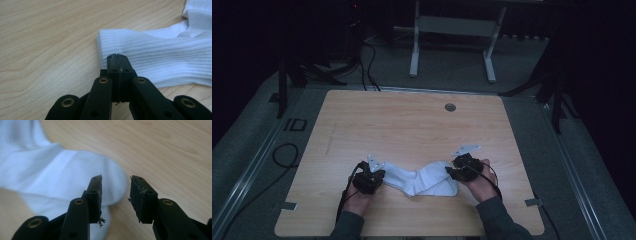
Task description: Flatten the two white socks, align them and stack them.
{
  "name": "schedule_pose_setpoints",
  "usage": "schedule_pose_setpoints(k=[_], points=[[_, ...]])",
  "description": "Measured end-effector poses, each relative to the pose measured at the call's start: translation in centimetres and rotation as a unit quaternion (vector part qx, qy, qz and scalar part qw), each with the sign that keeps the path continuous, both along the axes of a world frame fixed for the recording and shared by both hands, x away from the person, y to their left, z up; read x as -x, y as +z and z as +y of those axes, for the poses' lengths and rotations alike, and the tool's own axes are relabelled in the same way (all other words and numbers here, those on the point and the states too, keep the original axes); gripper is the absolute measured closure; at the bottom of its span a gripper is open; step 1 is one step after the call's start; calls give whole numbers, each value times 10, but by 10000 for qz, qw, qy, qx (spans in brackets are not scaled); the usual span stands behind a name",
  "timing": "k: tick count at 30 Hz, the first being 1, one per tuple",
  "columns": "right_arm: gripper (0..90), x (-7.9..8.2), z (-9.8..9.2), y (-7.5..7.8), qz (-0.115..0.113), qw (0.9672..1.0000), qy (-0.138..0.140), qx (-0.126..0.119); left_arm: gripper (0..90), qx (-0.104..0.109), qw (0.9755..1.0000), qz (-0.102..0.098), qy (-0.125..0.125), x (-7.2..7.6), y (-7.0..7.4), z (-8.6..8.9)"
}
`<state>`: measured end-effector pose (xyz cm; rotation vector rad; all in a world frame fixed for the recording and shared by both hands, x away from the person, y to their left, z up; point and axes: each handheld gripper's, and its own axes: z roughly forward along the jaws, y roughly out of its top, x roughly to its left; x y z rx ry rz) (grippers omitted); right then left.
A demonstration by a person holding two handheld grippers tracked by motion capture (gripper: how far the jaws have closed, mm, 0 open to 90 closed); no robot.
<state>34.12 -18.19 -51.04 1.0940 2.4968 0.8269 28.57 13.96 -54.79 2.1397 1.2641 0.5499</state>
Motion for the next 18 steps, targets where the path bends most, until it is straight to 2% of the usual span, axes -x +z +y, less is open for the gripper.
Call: schedule_pose_setpoints(k=[3,8,11,12,14,16,18], points=[[609,-6,-3,-3,58,9999,-108,2,897,4,10000,4,4,0,0,0],[621,-20,-7,-16,390,9986,-287,-212,898,9,10000,12,2,0,0,0],[638,-27,-3,-23,504,9979,-332,-216,898,26,10000,13,5,0,0,0],[659,-29,-1,-26,551,9977,-333,-219,898,31,10000,16,11,0,0,0],[758,-32,2,-30,672,9972,-279,-195,898,29,10000,29,-5,0,0,0],[882,-31,2,-30,655,9974,-255,-178,897,32,10000,30,-11,0,0,0],[885,-30,2,-28,642,9974,-260,-181,897,32,10000,30,-11,0,0,0]])
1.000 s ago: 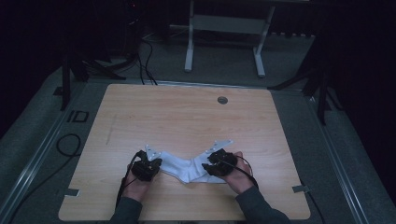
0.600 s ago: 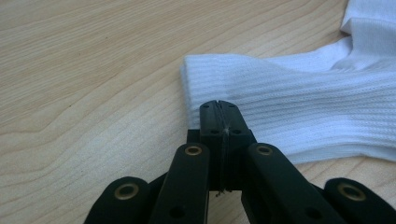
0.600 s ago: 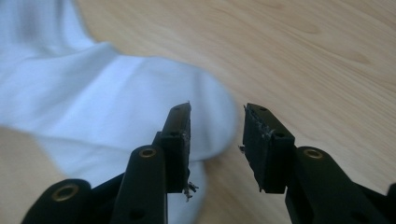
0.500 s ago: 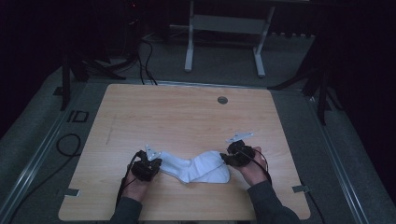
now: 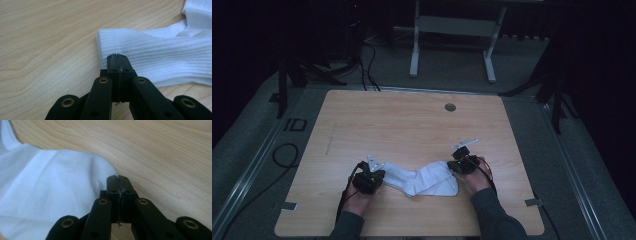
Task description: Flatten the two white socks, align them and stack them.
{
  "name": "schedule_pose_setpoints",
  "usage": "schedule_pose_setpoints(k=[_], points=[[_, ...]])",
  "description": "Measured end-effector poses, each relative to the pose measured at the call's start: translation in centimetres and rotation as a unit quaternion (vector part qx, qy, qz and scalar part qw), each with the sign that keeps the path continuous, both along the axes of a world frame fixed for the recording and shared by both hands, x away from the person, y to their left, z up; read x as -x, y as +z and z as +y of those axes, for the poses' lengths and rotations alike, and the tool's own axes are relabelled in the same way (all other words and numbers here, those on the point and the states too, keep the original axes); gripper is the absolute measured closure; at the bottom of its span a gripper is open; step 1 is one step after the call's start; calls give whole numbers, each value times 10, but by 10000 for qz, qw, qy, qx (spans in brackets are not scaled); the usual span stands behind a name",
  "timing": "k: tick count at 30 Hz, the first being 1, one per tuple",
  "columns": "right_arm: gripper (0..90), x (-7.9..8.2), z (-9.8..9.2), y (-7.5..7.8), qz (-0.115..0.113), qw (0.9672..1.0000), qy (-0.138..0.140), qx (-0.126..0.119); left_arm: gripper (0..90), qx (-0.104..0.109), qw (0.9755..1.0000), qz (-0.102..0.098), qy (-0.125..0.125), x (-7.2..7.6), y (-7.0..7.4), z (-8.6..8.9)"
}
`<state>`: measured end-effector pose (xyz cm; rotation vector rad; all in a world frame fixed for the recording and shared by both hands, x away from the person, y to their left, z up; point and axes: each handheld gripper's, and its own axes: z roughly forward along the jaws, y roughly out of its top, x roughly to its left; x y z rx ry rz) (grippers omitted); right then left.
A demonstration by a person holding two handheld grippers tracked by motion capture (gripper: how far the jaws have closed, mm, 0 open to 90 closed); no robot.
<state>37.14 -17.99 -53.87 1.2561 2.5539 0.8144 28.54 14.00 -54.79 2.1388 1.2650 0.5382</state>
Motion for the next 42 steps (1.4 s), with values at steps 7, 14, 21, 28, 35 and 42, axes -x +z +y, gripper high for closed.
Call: schedule_pose_setpoints(k=[7,14,21,28,35,42], points=[[888,22,-12,29,-460,9988,-34,-185,898,35,10000,6,12,0,0,0],[888,51,-30,57,-843,9955,-177,-399,898,16,10000,15,17,0,0,0],[886,68,-31,53,-769,9958,-189,-461,898,4,10000,29,11,1,0,0],[885,75,-31,23,-389,9978,-276,-462,898,7,10000,34,13,1,0,0],[867,78,-36,-4,-88,9985,-339,-424,897,6,10000,39,22,1,0,0],[737,79,-40,-5,-170,9972,-435,-585,896,63,10000,66,40,1,0,0]])
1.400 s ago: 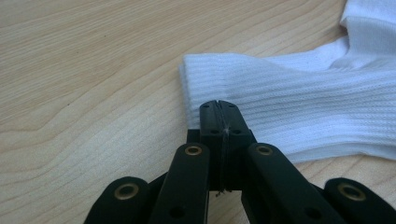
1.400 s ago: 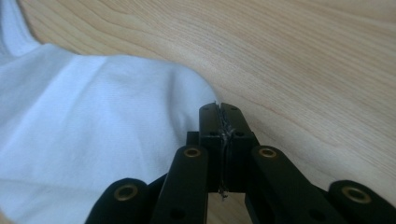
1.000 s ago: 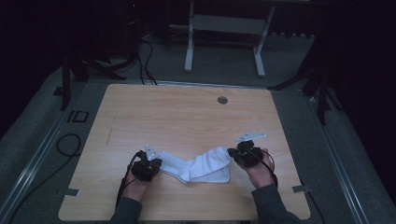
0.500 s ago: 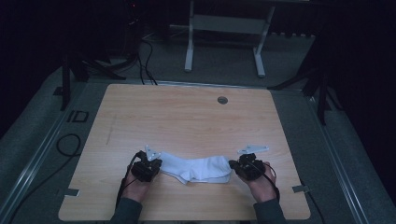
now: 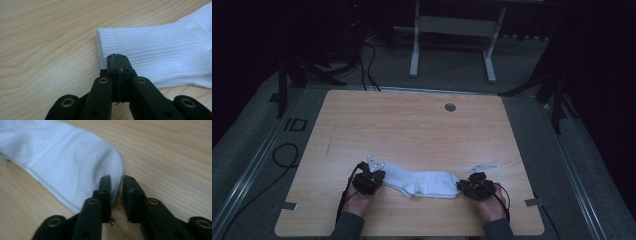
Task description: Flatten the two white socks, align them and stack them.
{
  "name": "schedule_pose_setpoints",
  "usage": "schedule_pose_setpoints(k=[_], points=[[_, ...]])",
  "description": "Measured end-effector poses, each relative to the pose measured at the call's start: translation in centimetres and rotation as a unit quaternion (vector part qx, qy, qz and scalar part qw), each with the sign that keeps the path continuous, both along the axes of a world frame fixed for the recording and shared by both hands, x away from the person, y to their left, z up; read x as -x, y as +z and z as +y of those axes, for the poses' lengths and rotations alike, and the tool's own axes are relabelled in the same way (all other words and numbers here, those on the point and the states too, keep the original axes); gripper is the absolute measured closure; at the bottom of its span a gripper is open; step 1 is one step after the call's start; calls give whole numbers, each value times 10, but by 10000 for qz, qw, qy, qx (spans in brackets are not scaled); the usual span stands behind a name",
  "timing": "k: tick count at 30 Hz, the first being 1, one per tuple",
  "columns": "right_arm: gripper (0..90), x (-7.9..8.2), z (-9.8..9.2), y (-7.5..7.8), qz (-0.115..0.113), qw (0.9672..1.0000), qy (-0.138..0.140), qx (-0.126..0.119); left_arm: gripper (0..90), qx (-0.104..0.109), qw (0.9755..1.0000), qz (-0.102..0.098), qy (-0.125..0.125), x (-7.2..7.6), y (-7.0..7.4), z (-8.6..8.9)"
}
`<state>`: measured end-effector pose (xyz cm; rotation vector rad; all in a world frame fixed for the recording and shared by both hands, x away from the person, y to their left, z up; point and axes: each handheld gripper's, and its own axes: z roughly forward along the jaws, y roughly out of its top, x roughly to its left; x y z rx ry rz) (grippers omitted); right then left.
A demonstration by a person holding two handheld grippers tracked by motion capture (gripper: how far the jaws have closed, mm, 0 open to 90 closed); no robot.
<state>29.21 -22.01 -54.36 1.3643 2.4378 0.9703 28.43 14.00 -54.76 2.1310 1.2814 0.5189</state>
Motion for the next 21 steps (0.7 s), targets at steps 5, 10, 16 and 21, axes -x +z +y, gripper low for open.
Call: schedule_pose_setpoints(k=[5,10,16,21], points=[[638,1,-7,6,-171,9997,-105,-114,847,131,9999,15,-54,0,1,2],[594,0,-15,5,-259,9991,-188,-284,820,231,9997,28,-43,1,2,2],[573,0,-18,4,-306,9990,-239,-221,781,328,9994,42,-79,1,6,6],[561,-1,-19,0,-295,9992,-253,-99,761,468,9988,-62,-89,3,12,12]])
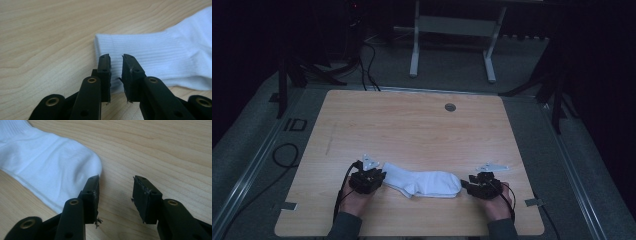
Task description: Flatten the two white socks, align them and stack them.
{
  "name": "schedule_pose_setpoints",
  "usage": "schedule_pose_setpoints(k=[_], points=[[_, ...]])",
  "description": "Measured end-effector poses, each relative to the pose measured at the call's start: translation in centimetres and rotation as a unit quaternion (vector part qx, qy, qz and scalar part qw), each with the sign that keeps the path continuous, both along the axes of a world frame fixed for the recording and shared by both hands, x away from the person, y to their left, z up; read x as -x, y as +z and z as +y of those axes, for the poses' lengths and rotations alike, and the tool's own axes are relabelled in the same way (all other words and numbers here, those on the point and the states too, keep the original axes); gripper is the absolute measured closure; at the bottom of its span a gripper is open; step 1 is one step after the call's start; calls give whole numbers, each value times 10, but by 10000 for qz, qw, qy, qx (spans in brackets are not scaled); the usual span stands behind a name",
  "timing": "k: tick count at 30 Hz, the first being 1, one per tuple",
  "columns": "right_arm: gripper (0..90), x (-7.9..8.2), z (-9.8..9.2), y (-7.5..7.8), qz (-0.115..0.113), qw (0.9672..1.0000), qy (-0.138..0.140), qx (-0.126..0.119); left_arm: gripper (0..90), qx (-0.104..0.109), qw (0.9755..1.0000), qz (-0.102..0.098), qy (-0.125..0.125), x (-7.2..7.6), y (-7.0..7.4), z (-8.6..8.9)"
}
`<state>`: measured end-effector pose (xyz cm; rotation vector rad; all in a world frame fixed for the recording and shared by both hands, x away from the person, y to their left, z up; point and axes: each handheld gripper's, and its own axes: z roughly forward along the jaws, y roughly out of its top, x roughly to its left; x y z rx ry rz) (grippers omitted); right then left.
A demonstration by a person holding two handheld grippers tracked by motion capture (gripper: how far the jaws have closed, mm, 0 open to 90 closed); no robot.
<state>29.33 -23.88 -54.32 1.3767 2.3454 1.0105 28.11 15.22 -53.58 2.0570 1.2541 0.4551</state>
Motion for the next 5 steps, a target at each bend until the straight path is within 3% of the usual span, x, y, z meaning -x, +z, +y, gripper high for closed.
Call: schedule_pose_setpoints(k=[5], points=[[558,-1,-2,-2,-1,10000,-39,38,747,92,9999,-40,67,0,4,6]])
